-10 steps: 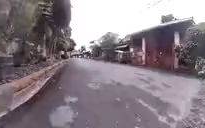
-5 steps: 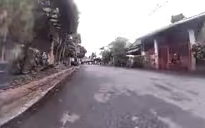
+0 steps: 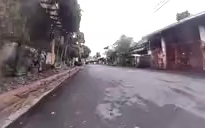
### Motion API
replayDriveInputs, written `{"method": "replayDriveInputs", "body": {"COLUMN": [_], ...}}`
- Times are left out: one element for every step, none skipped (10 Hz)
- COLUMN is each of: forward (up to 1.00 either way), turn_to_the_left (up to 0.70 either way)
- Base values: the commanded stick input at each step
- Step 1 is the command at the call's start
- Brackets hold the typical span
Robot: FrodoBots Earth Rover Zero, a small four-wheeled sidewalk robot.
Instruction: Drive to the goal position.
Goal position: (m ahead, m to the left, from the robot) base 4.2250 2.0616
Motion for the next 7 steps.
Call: {"method": "replayDriveInputs", "body": {"forward": [1.0,1.0,1.0,1.0,1.0,1.0,1.0], "turn_to_the_left": [0.0,0.0,0.0,0.0,0.0,0.3,0.4]}}
